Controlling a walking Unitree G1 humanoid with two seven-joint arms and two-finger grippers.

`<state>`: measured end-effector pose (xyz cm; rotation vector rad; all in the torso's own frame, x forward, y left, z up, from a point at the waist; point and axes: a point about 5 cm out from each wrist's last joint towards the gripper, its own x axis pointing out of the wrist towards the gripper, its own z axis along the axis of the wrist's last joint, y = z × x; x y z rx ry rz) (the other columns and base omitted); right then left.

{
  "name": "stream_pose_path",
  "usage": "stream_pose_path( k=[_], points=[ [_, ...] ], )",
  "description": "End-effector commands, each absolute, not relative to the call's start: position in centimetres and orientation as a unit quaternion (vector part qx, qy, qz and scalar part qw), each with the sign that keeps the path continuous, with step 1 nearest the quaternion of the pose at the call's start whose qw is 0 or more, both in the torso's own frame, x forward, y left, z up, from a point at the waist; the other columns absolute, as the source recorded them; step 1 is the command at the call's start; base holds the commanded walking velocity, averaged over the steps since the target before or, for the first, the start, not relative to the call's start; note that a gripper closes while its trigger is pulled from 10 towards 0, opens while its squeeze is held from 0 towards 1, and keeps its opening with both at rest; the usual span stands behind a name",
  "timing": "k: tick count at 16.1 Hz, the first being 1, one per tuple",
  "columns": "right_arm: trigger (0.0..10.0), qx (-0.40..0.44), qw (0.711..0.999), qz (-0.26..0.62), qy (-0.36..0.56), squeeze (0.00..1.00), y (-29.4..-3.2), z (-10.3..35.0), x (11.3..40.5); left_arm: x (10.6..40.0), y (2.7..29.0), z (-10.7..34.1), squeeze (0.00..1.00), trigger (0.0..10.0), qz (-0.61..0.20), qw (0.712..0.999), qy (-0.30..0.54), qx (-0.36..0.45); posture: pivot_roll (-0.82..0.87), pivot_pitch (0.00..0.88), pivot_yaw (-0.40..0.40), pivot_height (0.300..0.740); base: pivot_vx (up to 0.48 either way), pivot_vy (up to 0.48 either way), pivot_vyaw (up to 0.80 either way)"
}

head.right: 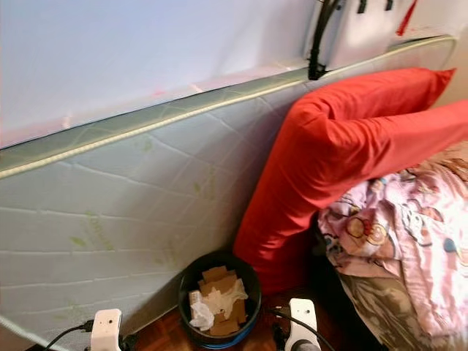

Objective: Clean up the room

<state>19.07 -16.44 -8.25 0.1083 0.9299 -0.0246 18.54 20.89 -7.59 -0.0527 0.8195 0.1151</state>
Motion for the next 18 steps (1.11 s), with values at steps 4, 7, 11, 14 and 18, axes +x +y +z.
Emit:
stream_pose_path(
  k=[4, 7, 11, 14, 18],
  points=[
    [10.0, 0.052, 0.889, -0.016, 0.455, 0.00, -16.7, -8.4, 18.7, 17.9, 20.9, -7.9, 0.00, 10.0, 0.060, 0.910, 0.408, -0.030, 0.16, 0.023, -0.094, 0.740, 0.000, -0.112, -0.61],
    [10.0, 0.053, 0.888, -0.017, 0.457, 0.00, -16.7, -8.5, 18.6, 18.0, 20.9, -7.9, 0.00, 10.0, 0.060, 0.912, 0.406, -0.027, 0.17, 0.028, -0.097, 0.740, 0.000, 0.000, -0.61],
    [10.0, 0.053, 0.886, -0.020, 0.460, 0.00, -16.9, -8.6, 18.4, 18.0, 20.7, -7.9, 0.00, 10.0, 0.052, 0.911, 0.409, -0.018, 0.18, 0.041, -0.092, 0.740, 0.000, -0.202, -0.61],
    [10.0, 0.060, 0.886, -0.024, 0.459, 0.00, -16.7, -8.5, 18.5, 18.1, 20.9, -7.9, 0.00, 10.0, 0.054, 0.910, 0.410, -0.020, 0.19, 0.052, -0.075, 0.740, 0.000, 0.000, -0.61],
    [10.0, 0.091, 0.888, -0.062, 0.447, 0.00, -17.0, -8.3, 19.0, 18.0, 22.0, -7.7, 0.00, 10.0, 0.054, 0.911, 0.408, -0.008, 0.19, 0.063, -0.040, 0.740, 0.000, 0.000, -0.61]
  ],
)
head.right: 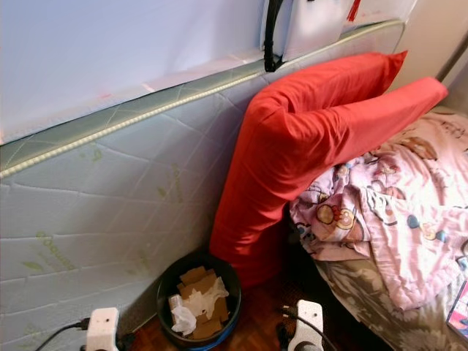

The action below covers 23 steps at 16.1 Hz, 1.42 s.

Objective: Clean up the room

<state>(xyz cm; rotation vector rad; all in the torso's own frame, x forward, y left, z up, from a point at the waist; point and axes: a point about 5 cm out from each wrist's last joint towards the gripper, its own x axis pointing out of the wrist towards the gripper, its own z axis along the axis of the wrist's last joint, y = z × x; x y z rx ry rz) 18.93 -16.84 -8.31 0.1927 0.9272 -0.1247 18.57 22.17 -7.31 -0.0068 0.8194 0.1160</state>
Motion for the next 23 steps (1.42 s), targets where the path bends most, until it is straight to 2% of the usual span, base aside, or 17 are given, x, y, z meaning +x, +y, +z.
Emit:
stream_pose_path(
  k=[1, 8, 10, 15, 20, 23],
  points=[
    [10.0, 0.081, 0.889, -0.055, 0.447, 0.00, -17.0, -8.2, 19.1, 18.0, 22.2, -7.6, 0.00, 10.0, 0.054, 0.911, 0.409, -0.004, 0.19, 0.065, -0.032, 0.740, 0.000, 0.000, -0.61],
    [10.0, 0.078, 0.884, -0.058, 0.456, 0.00, -17.3, -8.7, 18.0, 18.1, 22.9, -7.4, 0.00, 10.0, 0.045, 0.910, 0.411, 0.017, 0.19, 0.077, -0.006, 0.740, 0.000, 0.000, -0.58],
    [10.0, 0.075, 0.885, -0.055, 0.456, 0.00, -17.4, -8.7, 17.9, 18.1, 22.9, -7.4, 0.00, 10.0, 0.044, 0.910, 0.412, 0.020, 0.19, 0.080, -0.008, 0.740, 0.000, 0.000, 0.00],
    [10.0, 0.063, 0.888, -0.050, 0.453, 0.00, -17.5, -8.6, 18.1, 18.0, 22.8, -7.5, 0.00, 10.0, 0.045, 0.911, 0.410, 0.018, 0.19, 0.086, -0.020, 0.740, 0.000, -0.329, 0.00],
    [10.0, 0.063, 0.890, -0.051, 0.449, 0.00, -17.6, -8.5, 18.4, 18.0, 22.6, -7.5, 0.00, 10.0, 0.047, 0.911, 0.409, 0.015, 0.18, 0.083, -0.032, 0.740, 0.000, -0.341, -0.69],
    [10.0, 0.061, 0.892, -0.049, 0.445, 0.00, -17.6, -8.4, 18.5, 17.9, 22.5, -7.6, 0.00, 10.0, 0.047, 0.911, 0.409, 0.013, 0.18, 0.081, -0.033, 0.740, 0.000, -0.342, 0.00]
  ],
)
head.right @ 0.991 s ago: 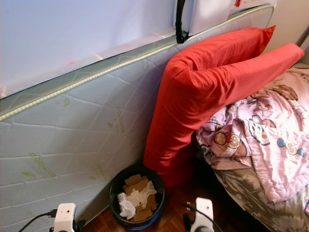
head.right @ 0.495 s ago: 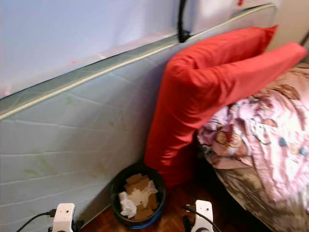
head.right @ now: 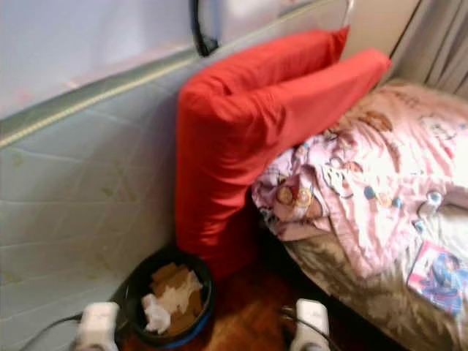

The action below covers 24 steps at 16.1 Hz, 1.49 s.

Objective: Clean up the room

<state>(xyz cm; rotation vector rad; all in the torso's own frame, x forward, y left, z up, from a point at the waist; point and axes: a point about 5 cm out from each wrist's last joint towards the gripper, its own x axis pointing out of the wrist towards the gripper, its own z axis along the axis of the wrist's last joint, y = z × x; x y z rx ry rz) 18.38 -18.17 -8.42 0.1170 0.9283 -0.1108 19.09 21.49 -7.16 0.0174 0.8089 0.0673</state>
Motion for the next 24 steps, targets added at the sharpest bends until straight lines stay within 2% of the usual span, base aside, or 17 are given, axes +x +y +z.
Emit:
stream_pose_path(
  k=[1, 7, 11, 24],
  points=[
    [10.0, 0.060, 0.894, -0.048, 0.442, 0.00, -17.59, -8.33, 18.66, 17.91, 22.47, -7.57, 0.00, 10.0, 0.046, 0.911, 0.409, 0.013, 0.18, 0.076, -0.034, 0.740, 0.000, -0.345, 0.00],
    [10.0, 0.062, 0.894, -0.051, 0.441, 0.00, -17.72, -8.26, 18.76, 17.86, 22.31, -7.63, 0.00, 10.0, 0.043, 0.911, 0.409, 0.013, 0.17, 0.067, -0.036, 0.740, 0.000, -0.344, 0.00],
    [10.0, 0.063, 0.894, -0.054, 0.441, 0.00, -17.92, -8.23, 18.82, 17.97, 21.90, -7.66, 0.00, 10.0, 0.039, 0.912, 0.409, 0.012, 0.15, 0.066, -0.041, 0.740, 0.000, -0.344, -0.60],
    [10.0, 0.063, 0.897, -0.059, 0.433, 0.00, -17.93, -8.05, 19.13, 17.91, 21.78, -7.74, 0.00, 10.0, 0.039, 0.911, 0.411, 0.011, 0.15, 0.091, -0.043, 0.740, 0.000, -0.344, 0.00]
  ],
)
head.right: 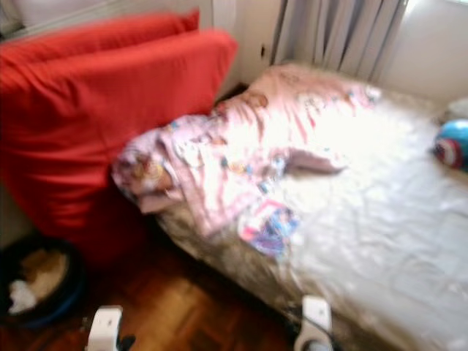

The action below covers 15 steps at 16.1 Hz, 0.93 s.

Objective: Clean up the room

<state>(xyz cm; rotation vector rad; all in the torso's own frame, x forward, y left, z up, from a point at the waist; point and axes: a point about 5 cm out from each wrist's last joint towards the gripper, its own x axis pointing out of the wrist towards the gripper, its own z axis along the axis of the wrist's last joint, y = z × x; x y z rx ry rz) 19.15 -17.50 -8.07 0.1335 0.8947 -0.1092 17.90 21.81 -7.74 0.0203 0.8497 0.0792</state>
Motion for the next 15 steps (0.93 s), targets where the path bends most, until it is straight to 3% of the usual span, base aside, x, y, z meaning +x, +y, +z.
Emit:
stream_pose_path(
  k=[1, 13, 15],
  points=[
    [10.0, 0.063, 0.897, -0.059, 0.433, 0.00, -17.95, -8.06, 19.10, 17.90, 21.79, -7.74, 0.00, 10.0, 0.039, 0.910, 0.412, 0.011, 0.15, 0.091, -0.043, 0.740, 0.000, -0.345, 0.00],
    [10.0, 0.066, 0.896, -0.062, 0.435, 0.00, -18.07, -8.13, 18.95, 17.88, 21.91, -7.73, 0.00, 10.0, 0.038, 0.910, 0.412, 0.013, 0.15, 0.083, -0.039, 0.740, 0.000, -0.344, 0.00],
    [10.0, 0.070, 0.895, -0.063, 0.436, 0.00, -18.00, -8.15, 18.94, 17.88, 21.94, -7.72, 0.00, 10.0, 0.036, 0.910, 0.413, 0.015, 0.14, 0.077, -0.036, 0.740, 0.000, -0.345, -0.69]
  ],
)
